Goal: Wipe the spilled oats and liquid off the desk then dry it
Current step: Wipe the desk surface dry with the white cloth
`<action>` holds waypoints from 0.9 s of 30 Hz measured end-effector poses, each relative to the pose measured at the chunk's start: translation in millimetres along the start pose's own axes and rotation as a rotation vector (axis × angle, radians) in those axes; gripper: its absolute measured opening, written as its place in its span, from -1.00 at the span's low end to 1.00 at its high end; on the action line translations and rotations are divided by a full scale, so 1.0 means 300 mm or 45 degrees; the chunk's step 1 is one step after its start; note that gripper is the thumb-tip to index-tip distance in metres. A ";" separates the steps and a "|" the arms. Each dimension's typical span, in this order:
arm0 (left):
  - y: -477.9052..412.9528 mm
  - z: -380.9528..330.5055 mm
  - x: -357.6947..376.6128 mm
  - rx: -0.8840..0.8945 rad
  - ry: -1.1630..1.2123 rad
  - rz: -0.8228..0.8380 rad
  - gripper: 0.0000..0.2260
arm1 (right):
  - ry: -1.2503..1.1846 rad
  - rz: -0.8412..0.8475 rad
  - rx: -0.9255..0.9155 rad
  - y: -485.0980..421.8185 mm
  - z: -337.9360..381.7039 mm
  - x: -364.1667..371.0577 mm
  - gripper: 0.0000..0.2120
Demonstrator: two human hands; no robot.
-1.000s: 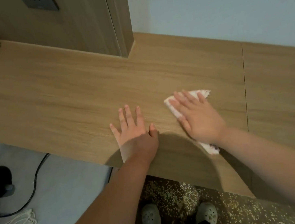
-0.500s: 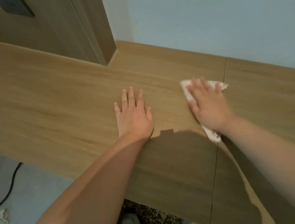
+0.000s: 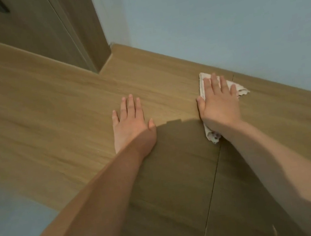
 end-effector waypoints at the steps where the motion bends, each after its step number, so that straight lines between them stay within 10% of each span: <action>1: 0.002 0.001 0.002 0.003 0.000 -0.006 -0.38 | 0.003 0.008 -0.052 -0.035 0.040 0.002 -0.41; 16: -0.001 0.005 -0.002 -0.005 0.025 -0.021 -0.39 | -0.212 -0.026 -0.598 -0.264 0.197 -0.022 -0.50; 22: -0.002 0.007 -0.006 0.001 -0.016 0.002 -0.39 | -0.176 0.000 -0.314 -0.050 -0.203 -0.048 -0.48; 27: -0.005 0.003 -0.005 -0.029 -0.012 0.029 -0.39 | -0.048 -0.019 -0.253 0.069 0.012 0.004 -0.43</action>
Point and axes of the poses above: each hand's wrist, its own y-axis away from the middle knuckle, its own x-axis out of the palm, z = x × y, the point moved 2 cm from there along -y, towards the middle knuckle, and after that the axes turned 7 degrees about -z, right-handed, at the moved point
